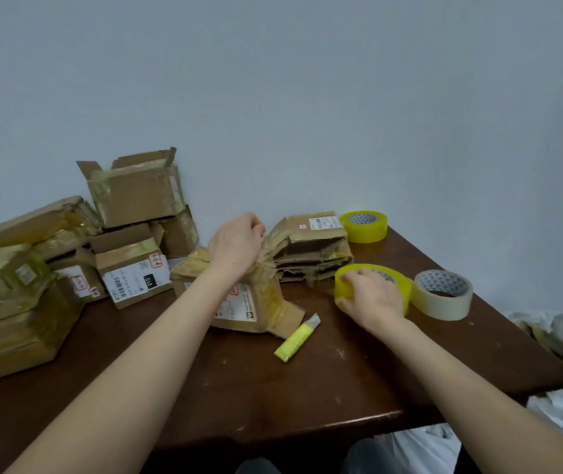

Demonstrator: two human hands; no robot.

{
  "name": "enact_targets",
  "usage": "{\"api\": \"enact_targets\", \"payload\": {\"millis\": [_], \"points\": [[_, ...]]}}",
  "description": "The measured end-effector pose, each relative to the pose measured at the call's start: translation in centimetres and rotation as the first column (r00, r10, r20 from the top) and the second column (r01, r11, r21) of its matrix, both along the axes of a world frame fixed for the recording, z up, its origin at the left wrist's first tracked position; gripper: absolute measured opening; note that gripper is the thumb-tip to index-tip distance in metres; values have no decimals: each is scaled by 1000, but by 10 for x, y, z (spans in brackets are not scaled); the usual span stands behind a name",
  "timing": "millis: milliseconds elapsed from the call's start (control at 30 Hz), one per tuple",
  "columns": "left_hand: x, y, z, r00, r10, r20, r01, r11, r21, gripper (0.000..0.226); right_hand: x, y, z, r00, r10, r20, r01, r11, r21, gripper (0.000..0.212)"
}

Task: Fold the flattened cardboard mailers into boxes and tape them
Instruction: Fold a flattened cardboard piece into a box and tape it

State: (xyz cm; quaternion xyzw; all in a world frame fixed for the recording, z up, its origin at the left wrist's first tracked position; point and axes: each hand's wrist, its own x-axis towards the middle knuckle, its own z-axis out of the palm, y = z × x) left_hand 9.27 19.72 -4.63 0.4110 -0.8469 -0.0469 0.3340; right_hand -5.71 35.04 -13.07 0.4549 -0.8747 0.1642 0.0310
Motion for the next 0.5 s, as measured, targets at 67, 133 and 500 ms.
{"api": "enact_targets", "payload": {"millis": [67,133,500], "points": [[26,-19,-4,996,76,-42,-76,997,-15,30,9,-12,0,1000,-3,21,3,1000,19,38],[50,-43,-11,991,123,-56,-122,992,6,35,21,-26,12,995,37,97,-22,989,-148,40],[66,-81,-43,925,97,366,-186,959,214,94,131,-121,19,886,217,410,-91,948,-305,70]]}}
